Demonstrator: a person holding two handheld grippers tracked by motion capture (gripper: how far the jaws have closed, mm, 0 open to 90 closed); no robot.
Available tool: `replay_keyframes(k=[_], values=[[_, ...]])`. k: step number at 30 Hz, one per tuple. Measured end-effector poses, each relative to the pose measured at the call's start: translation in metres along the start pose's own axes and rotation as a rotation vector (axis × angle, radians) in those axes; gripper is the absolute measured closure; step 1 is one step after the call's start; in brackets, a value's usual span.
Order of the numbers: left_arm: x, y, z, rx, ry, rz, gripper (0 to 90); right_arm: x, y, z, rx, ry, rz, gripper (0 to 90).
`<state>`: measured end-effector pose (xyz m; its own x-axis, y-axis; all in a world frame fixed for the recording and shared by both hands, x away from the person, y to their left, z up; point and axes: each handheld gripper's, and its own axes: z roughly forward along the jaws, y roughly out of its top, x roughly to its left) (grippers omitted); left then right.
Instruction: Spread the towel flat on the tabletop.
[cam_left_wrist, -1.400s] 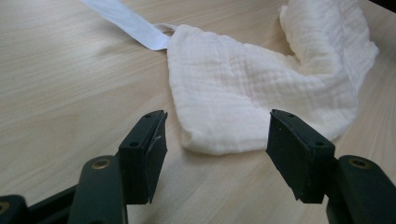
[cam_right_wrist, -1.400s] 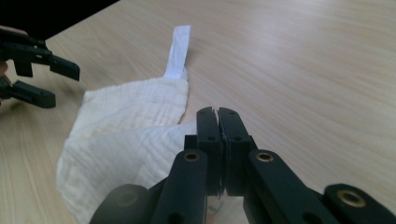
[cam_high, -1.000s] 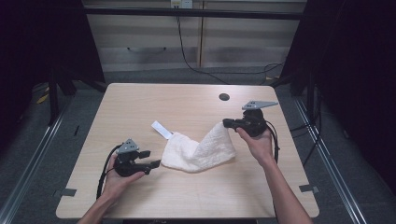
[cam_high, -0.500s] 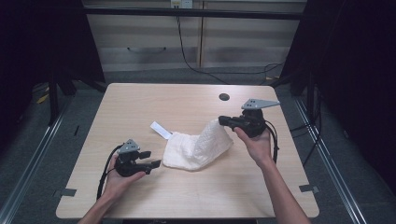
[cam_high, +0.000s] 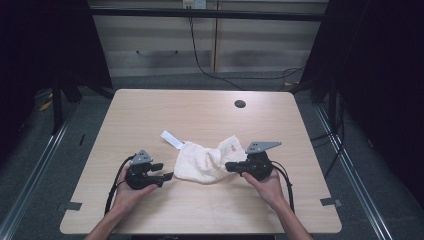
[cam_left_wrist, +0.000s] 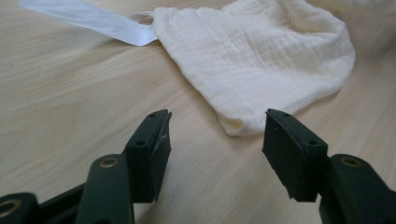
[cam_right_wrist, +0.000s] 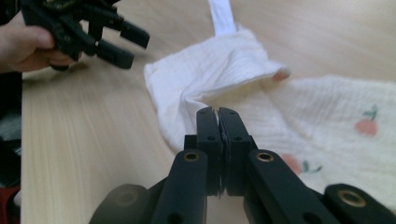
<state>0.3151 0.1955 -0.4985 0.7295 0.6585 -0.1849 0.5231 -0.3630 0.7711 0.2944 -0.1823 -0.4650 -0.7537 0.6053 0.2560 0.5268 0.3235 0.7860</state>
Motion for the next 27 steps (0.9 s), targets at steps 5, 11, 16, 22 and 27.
replay_keyframes(k=[5, 11, 16, 22, 27], values=[[0.003, 0.002, 0.001, -0.001, 0.007, -0.008, 39.0, 0.011, -0.015, -0.001, 0.08, 0.014, -0.023, 88.0], [0.003, 0.016, 0.008, 0.0, -0.009, -0.001, 39.0, 0.006, -0.025, -0.013, 0.085, -0.002, 0.001, 88.0], [0.0, 0.028, 0.028, 0.033, -0.026, 0.024, 37.5, -0.006, -0.026, -0.013, 0.073, -0.024, 0.028, 88.0], [-0.006, 0.028, 0.044, 0.097, 0.014, 0.039, 44.4, -0.018, -0.024, -0.015, 0.058, -0.06, 0.059, 88.0], [-0.008, 0.025, 0.041, 0.096, -0.014, 0.073, 63.9, -0.02, -0.024, -0.017, 0.046, -0.067, 0.046, 88.0]])
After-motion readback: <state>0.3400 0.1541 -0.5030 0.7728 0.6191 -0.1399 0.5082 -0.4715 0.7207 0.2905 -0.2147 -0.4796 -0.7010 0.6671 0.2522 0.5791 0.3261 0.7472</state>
